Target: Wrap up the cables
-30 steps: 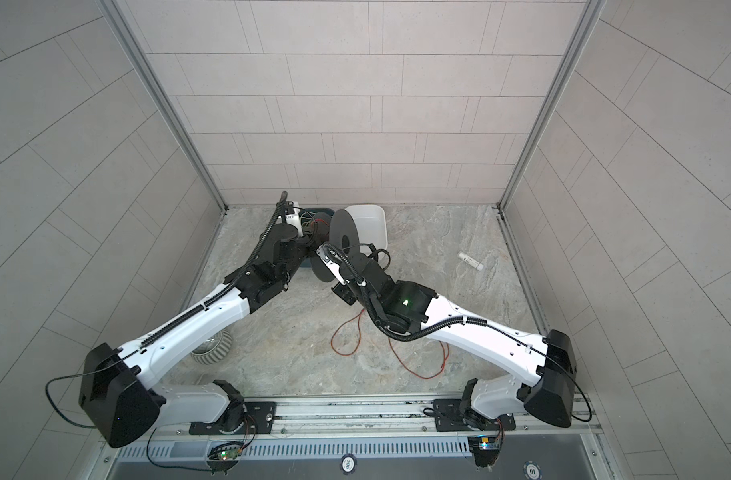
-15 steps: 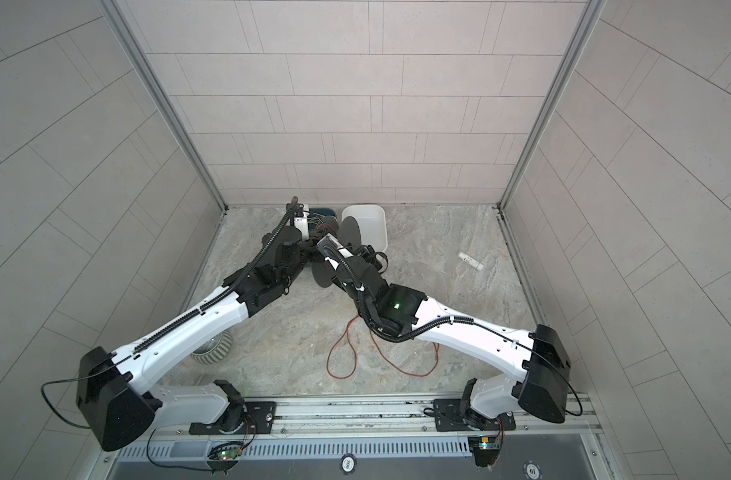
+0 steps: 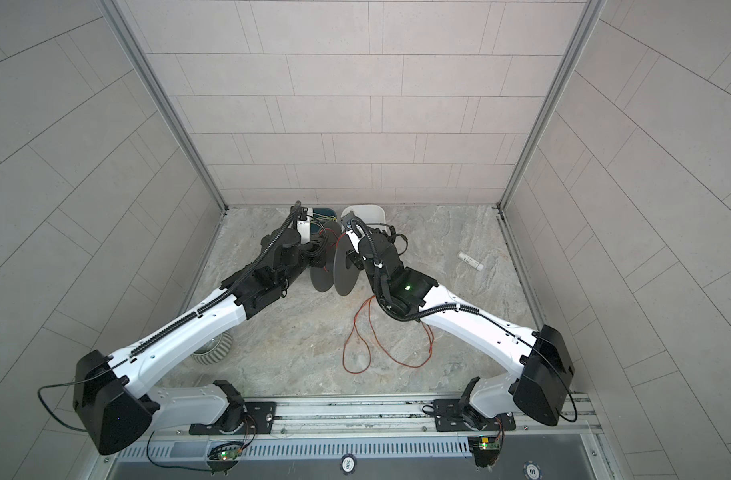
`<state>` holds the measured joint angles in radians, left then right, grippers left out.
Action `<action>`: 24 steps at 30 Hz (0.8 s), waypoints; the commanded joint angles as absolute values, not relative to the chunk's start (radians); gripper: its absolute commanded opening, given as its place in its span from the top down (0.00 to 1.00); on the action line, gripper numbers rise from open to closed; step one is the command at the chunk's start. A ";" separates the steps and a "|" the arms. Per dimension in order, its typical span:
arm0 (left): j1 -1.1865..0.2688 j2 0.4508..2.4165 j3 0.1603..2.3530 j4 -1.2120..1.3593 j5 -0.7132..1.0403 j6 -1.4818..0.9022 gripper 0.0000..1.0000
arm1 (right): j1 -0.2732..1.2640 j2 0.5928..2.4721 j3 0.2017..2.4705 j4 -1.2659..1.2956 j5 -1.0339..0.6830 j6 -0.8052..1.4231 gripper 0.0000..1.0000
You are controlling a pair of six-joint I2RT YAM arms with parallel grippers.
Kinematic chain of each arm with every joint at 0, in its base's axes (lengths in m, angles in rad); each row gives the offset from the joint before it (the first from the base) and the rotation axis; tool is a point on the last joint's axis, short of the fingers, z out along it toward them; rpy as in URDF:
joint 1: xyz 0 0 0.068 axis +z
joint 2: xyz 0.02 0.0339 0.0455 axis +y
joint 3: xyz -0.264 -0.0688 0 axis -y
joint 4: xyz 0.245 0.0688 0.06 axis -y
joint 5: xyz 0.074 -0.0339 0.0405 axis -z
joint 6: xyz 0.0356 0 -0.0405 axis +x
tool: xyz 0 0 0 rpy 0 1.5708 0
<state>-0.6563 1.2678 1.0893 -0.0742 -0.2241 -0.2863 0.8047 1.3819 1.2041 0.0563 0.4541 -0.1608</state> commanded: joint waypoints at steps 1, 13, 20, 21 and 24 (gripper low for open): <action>-0.663 1.217 1.087 -0.013 -0.204 -0.276 1.00 | 0.747 1.375 1.229 0.061 0.369 -0.098 0.80; -0.662 1.163 1.102 -0.026 -0.119 -0.307 1.00 | 0.546 1.420 1.137 0.129 0.117 0.025 0.73; -0.662 1.145 1.135 -0.060 -0.071 -0.320 1.00 | 0.484 1.454 1.048 0.230 -0.036 0.065 0.63; -0.661 1.143 1.137 -0.060 -0.063 -0.326 1.00 | 0.478 1.460 1.039 0.239 -0.050 0.076 0.60; -0.660 1.141 1.159 -0.090 -0.053 -0.336 1.00 | 0.446 1.479 1.009 0.276 -0.129 0.115 0.51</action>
<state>-0.6613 1.1812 1.0954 -0.1272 -0.0776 -0.3061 0.4690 1.4727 1.0248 0.2073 -0.0380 0.0677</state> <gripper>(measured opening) 0.073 0.481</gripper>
